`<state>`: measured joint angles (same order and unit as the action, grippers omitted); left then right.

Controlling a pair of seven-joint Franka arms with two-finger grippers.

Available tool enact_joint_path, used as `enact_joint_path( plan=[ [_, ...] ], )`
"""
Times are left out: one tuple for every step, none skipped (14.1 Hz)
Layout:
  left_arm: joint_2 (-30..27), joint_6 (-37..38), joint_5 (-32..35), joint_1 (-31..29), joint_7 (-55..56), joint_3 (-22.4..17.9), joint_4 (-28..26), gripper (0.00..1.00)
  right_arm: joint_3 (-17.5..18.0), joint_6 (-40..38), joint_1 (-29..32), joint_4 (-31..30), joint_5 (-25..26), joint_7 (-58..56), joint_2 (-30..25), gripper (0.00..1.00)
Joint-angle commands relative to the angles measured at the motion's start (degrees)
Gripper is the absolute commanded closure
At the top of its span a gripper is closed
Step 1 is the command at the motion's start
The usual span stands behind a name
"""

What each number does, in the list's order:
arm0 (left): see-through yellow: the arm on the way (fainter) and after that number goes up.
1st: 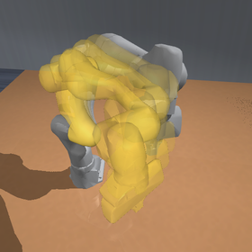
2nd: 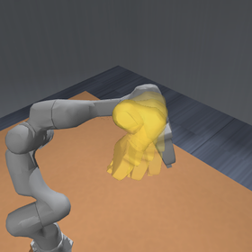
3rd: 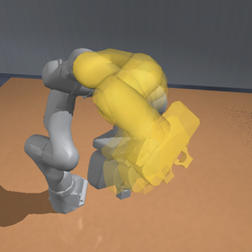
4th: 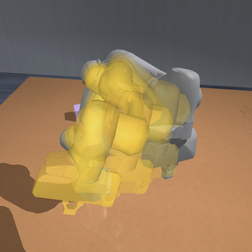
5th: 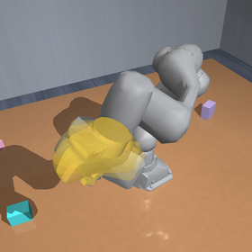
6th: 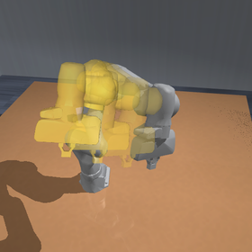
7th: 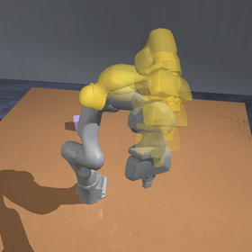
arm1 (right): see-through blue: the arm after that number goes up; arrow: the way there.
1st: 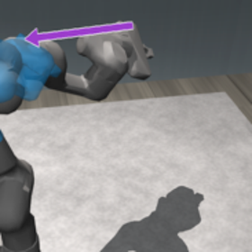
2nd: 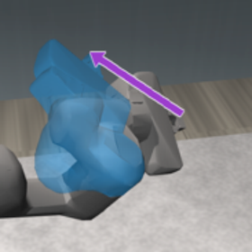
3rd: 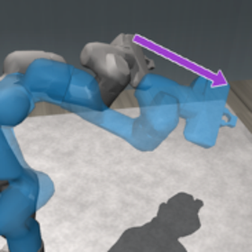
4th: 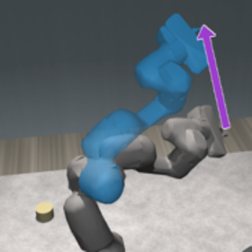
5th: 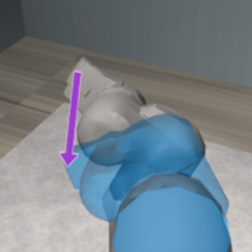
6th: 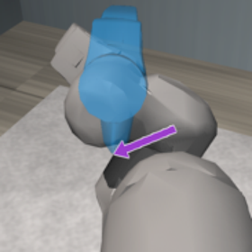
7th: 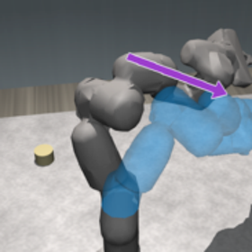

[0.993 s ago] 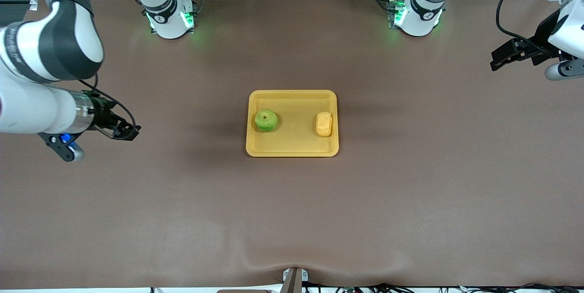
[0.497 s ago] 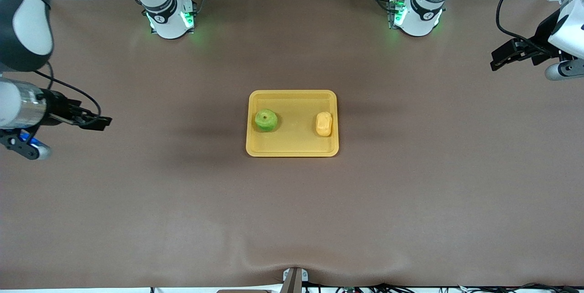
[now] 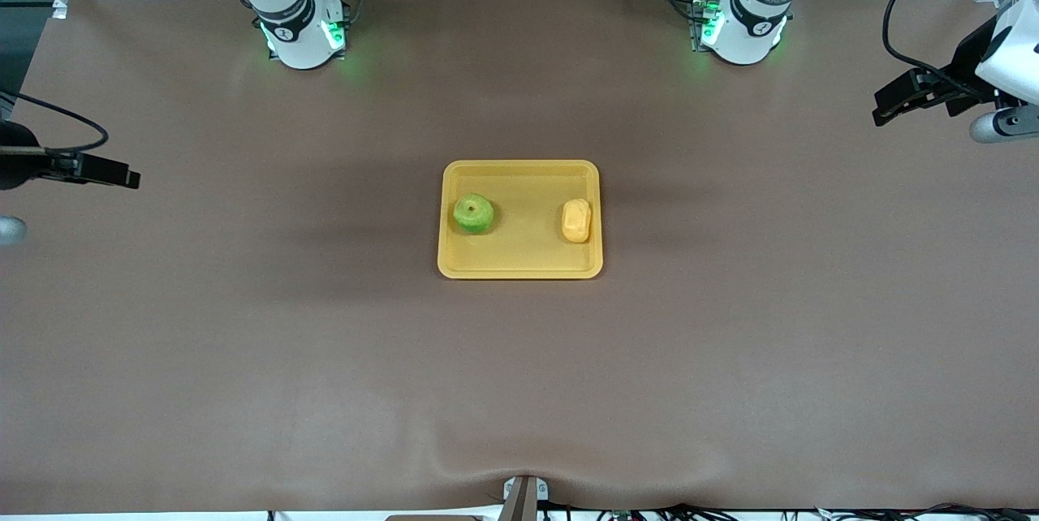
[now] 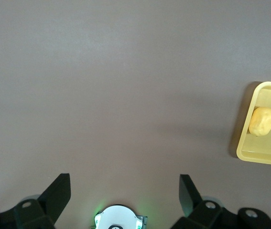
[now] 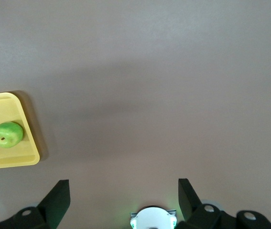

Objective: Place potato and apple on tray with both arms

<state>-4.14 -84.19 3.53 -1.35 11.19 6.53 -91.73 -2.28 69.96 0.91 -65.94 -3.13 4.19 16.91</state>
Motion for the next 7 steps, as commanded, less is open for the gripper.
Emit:
enact_joint_path(
  plan=[
    [-1.1,0.4,-0.6,-0.2,-1.3,-0.2,-0.6,0.00,0.4,-2.1,0.2,4.1,1.2,-1.0,-0.1,0.00],
    [-1.2,0.4,-0.6,-0.2,-1.4,-0.2,-0.7,0.00,0.5,-2.5,-0.3,4.3,1.6,-0.3,-0.3,0.00],
    [-1.2,0.4,-0.6,-0.2,-1.3,-0.2,-0.7,0.00,0.4,-3.0,-0.6,4.0,1.8,-0.1,-2.1,0.00],
    [-1.1,0.4,-0.6,-0.2,-1.4,-0.2,-0.6,0.00,0.4,-2.9,-0.6,3.6,1.7,-0.1,-3.8,0.00],
    [-1.1,0.4,-0.6,-0.2,-1.3,-0.2,-0.6,0.00,0.3,-2.9,-0.5,2.8,1.7,-0.1,-4.7,0.00],
    [-1.1,0.4,-0.6,-0.2,-1.3,-0.2,-0.6,0.00,0.3,-2.6,-0.6,1.5,1.7,-0.1,-5.7,0.00],
    [-1.1,0.4,-0.5,-0.2,-1.3,-0.1,-0.6,0.00,0.3,-1.2,-0.6,-0.8,1.8,-0.1,-7.2,0.00]
  ],
)
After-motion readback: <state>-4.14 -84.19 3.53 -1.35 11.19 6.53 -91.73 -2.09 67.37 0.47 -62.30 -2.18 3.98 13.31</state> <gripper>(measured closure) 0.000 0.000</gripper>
